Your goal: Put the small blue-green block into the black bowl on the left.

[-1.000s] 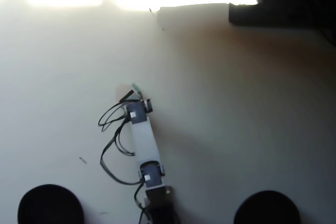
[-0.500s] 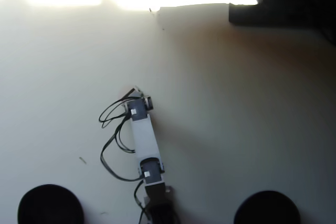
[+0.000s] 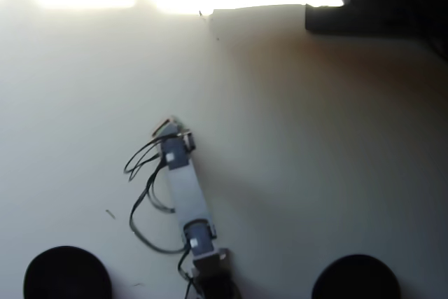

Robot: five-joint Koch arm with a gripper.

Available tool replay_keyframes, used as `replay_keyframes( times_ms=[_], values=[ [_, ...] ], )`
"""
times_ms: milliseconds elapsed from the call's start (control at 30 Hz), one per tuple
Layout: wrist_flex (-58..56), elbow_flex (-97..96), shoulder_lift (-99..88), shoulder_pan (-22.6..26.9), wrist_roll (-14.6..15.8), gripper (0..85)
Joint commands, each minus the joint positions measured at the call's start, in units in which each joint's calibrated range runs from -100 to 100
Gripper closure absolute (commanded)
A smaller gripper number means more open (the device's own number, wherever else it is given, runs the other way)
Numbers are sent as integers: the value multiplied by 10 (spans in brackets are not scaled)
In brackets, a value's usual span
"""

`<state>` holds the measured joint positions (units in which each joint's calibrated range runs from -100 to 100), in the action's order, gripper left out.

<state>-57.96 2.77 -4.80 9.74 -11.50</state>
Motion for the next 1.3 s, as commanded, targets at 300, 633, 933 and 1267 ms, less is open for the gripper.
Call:
replay_keyframes(
  times_ms=[300, 633, 933, 1267],
  values=[
    [-150, 31, -309, 151, 100, 824],
    [-199, 76, -310, 265, 162, 824],
    [-234, 141, -276, 370, 138, 824],
    [-230, 194, -175, 456, 129, 824]
  ],
)
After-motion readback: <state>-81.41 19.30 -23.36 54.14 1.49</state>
